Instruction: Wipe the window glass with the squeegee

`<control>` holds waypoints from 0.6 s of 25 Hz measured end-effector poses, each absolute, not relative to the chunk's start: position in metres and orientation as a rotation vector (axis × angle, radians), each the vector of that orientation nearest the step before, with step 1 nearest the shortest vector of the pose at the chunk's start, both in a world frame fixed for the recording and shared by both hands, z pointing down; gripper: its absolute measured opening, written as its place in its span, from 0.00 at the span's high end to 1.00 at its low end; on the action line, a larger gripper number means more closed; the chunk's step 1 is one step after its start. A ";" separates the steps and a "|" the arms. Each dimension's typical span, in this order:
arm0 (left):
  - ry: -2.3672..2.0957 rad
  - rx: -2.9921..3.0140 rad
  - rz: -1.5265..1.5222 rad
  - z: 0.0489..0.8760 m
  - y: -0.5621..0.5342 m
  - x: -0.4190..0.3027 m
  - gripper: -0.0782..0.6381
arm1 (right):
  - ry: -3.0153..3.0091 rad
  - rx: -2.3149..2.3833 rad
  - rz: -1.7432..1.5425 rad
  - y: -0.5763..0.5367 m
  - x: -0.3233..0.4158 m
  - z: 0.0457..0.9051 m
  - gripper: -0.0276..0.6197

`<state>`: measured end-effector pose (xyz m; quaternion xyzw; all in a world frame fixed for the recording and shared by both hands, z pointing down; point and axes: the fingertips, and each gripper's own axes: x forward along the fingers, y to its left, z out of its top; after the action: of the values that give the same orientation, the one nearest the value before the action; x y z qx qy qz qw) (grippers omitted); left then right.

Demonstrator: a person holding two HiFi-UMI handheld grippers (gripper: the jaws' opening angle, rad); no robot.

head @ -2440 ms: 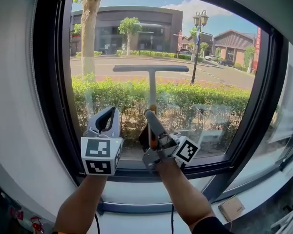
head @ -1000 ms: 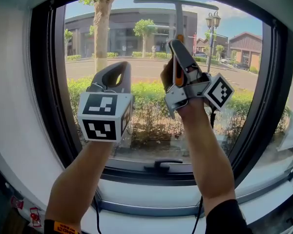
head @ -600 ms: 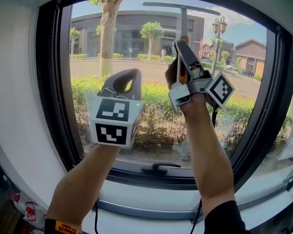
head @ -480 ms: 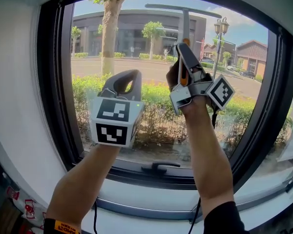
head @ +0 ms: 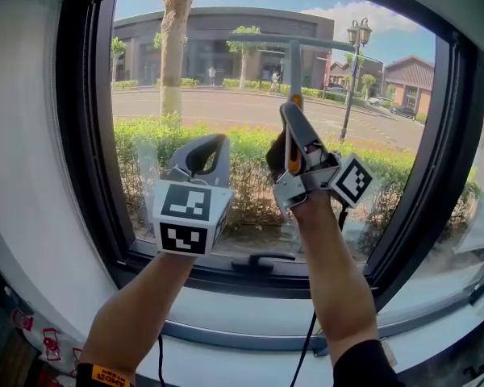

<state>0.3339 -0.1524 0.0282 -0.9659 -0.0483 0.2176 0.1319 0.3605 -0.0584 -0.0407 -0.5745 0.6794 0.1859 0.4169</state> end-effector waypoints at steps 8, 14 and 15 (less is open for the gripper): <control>-0.189 -2.842 0.552 0.074 -0.170 0.329 0.87 | 1.627 -1.482 0.374 -0.062 0.348 0.038 0.89; -0.243 -2.863 0.474 0.109 -0.181 0.324 0.87 | 1.550 -1.513 0.318 -0.061 0.342 0.080 0.89; -0.253 -2.867 0.461 0.115 -0.182 0.323 0.87 | 1.538 -1.519 0.310 -0.060 0.340 0.087 0.89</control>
<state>0.3227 -0.1823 0.1147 -0.9773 -0.0862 0.1572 0.1132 0.3403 -0.0600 0.0865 -0.6174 0.6251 0.1259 0.4606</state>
